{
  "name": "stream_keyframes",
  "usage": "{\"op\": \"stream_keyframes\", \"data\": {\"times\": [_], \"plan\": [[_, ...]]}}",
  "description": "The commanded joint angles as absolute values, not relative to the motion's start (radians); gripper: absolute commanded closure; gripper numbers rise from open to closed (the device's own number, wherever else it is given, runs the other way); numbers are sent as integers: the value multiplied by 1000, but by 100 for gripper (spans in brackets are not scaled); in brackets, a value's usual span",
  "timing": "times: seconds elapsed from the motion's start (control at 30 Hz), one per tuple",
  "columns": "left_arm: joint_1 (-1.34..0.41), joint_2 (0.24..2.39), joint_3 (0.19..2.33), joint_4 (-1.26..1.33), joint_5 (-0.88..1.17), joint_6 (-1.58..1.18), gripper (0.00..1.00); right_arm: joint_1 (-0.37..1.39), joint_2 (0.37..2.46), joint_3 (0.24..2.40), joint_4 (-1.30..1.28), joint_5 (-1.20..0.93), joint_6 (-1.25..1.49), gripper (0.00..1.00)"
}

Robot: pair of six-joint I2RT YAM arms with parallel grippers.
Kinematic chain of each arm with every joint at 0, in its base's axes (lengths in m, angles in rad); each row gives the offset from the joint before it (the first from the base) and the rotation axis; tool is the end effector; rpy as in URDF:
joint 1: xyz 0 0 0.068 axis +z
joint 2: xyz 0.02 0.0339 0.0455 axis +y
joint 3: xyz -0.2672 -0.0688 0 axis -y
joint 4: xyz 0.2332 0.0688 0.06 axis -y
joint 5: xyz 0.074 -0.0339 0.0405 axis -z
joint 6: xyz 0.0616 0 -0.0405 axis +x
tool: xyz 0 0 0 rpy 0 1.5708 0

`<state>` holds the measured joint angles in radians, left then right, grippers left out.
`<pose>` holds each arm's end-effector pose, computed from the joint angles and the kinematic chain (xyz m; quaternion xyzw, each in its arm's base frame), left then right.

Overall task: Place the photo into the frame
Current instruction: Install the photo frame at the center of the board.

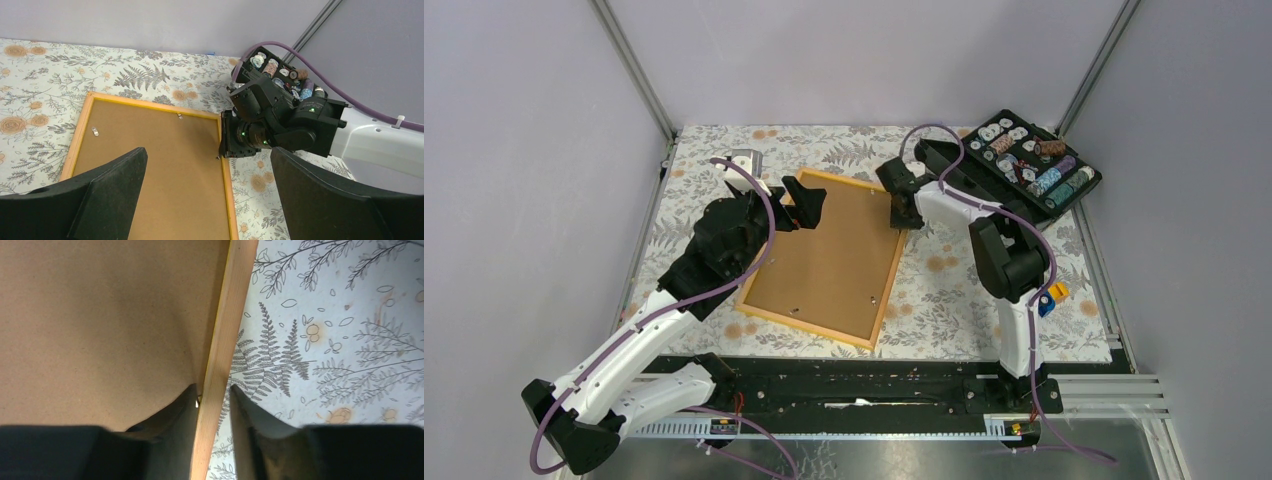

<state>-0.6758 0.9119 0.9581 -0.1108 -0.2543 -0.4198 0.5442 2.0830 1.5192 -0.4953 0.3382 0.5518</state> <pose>0.1813 -0.1255 0.3868 0.0064 0.7288 -0.2743 0.6273 0.3911 0.2128 0.1573 0.0462 0.9535 -0.0090 0.2978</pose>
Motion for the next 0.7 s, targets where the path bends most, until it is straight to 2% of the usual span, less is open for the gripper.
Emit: {"op": "stream_keyframes", "data": {"times": [0.0, 0.1, 0.2, 0.23, 0.37, 0.53, 0.67], "plan": [[-669, 908, 973, -75, -248, -426, 2, 544, 2064, 1632, -532, 349, 357, 57], [-669, 914, 973, -75, -246, -426, 2, 547, 2038, 1669, -613, 287, 395, 37], [-669, 923, 974, -78, -244, -428, 2, 576, 1976, 1604, -614, 254, 443, 23], [-669, 923, 975, -79, -242, -429, 2, 588, 1958, 1579, -614, 251, 464, 22], [-669, 921, 976, -79, -240, -431, 1, 628, 1896, 1425, -582, 172, 563, 20], [-669, 924, 976, -78, -225, -436, 1, 650, 1849, 1298, -534, 155, 603, 24], [-669, 923, 978, -81, -217, -440, 2, 652, 1868, 1267, -526, 146, 576, 42]]}}
